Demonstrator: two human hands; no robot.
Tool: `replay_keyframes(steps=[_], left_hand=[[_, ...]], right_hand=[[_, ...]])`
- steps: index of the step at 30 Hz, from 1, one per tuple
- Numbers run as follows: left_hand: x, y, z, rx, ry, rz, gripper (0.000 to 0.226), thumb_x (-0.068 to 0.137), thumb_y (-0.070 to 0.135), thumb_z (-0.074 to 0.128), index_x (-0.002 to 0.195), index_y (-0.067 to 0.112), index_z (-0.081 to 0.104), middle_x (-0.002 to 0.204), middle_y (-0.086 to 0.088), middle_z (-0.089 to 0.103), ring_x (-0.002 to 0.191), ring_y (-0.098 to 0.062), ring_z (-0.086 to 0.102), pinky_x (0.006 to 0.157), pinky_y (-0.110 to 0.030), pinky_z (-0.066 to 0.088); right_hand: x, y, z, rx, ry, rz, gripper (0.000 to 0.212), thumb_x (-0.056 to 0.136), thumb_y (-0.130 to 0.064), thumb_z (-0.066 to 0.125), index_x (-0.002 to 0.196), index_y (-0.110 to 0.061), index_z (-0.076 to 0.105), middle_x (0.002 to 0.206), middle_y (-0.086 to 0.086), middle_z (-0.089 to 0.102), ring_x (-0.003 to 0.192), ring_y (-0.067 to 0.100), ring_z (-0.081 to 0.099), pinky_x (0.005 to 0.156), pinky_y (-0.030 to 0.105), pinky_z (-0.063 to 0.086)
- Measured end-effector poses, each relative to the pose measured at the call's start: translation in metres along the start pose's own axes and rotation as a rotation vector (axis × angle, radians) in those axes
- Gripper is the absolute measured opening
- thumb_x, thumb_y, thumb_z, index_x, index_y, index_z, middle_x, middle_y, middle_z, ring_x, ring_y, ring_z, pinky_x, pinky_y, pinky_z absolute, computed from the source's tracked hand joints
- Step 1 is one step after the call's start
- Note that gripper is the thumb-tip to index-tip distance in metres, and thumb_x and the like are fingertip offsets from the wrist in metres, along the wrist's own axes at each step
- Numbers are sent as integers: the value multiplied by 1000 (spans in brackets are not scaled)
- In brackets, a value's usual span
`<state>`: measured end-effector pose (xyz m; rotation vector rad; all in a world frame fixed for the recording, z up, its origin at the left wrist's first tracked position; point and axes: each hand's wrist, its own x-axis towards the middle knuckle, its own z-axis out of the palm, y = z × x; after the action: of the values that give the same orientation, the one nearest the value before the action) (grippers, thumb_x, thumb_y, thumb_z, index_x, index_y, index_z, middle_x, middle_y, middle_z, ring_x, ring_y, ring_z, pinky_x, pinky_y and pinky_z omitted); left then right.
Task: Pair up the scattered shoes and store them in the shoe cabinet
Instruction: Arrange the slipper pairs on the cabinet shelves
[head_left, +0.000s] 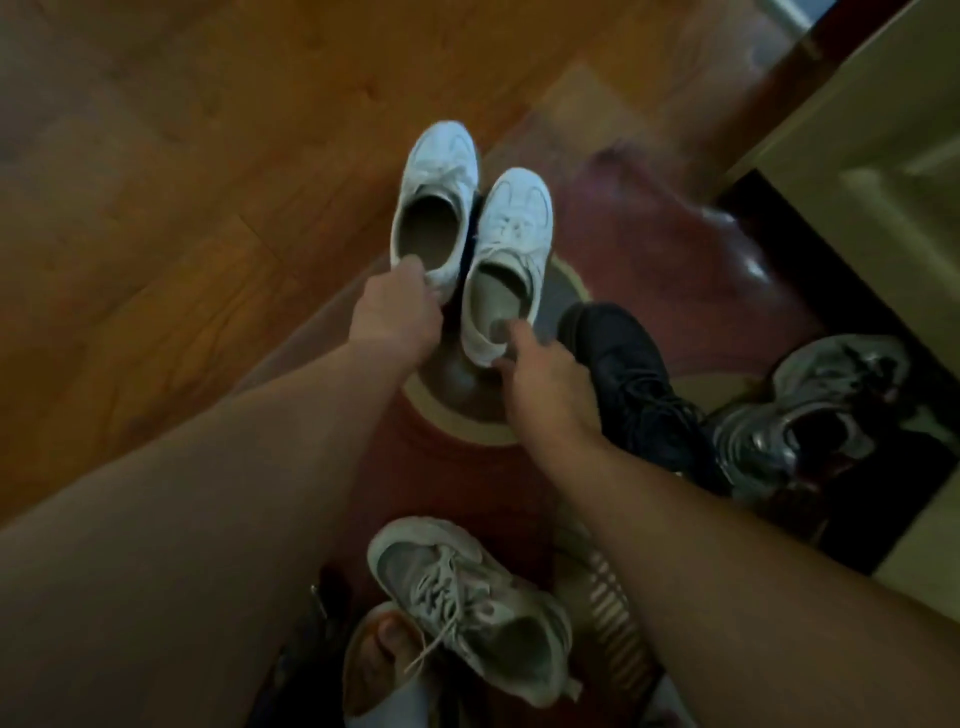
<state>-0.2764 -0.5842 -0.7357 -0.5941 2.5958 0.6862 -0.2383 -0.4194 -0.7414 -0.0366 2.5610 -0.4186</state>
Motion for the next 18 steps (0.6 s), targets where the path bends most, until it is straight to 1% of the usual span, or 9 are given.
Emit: replay_keyframes(steps=[2,3,5,7,9,11,13,16,18], left_hand=[[-21,6,-16,-30,-3,-7,14,97,30,51,93,16,49,109,-17,64,105,-40,60,83,-42,45],[-36,11,-32,-35,-7,-10,14,96,31,50,92,17,50,107,-16,64,102,-39,60,81,-39,45],[-75,10,-58,-85,-28,-54,12,94,33,51,90,21,52,100,-9,64,93,-32,62,81,-40,52],[-125,2,-78,-122,-59,-112,13,92,36,53,86,24,53,91,-3,62,81,-22,61,76,-42,55],[-193,0,-98,-136,-122,-175,19,91,40,56,83,23,53,85,-1,62,76,-20,61,74,-42,56],[-272,11,-119,-179,-170,-230,25,91,45,57,84,21,53,84,-2,64,78,-25,63,76,-44,57],[-340,23,-124,-220,-156,-267,28,91,46,58,84,20,53,84,-4,67,82,-28,66,77,-45,56],[-447,60,-130,-292,-163,-320,30,89,49,59,79,21,52,76,3,66,77,-21,67,71,-42,57],[-482,72,-114,-364,-182,-367,30,86,53,56,81,23,54,76,3,66,73,-18,67,69,-42,58]], right_hand=[[3,2,-14,8,-180,-30,40,99,-24,46,137,-37,45,122,16,61,102,38,60,76,39,51],[1,0,-31,34,-220,-19,37,98,-25,49,134,-33,51,122,16,62,104,37,61,81,40,54],[-13,-3,-60,136,-169,21,21,94,-30,62,114,-24,60,112,11,67,99,32,63,81,39,55],[-49,-3,-84,248,-59,57,24,87,-36,73,93,-23,54,96,3,68,88,25,63,71,35,51],[-114,-3,-104,240,-6,51,29,85,-40,74,86,-25,49,86,-3,62,79,20,59,63,32,41],[-196,5,-127,229,-25,49,29,85,-41,72,83,-26,48,84,-6,57,77,17,54,63,31,38],[-270,27,-139,241,-83,88,26,85,-43,71,83,-28,49,85,-7,57,79,15,56,67,33,45],[-378,75,-172,201,-189,171,27,85,-47,70,82,-31,49,82,-13,58,78,12,59,70,35,51],[-416,106,-168,180,-254,209,28,85,-47,70,80,-30,48,81,-13,58,77,9,58,73,38,53]])
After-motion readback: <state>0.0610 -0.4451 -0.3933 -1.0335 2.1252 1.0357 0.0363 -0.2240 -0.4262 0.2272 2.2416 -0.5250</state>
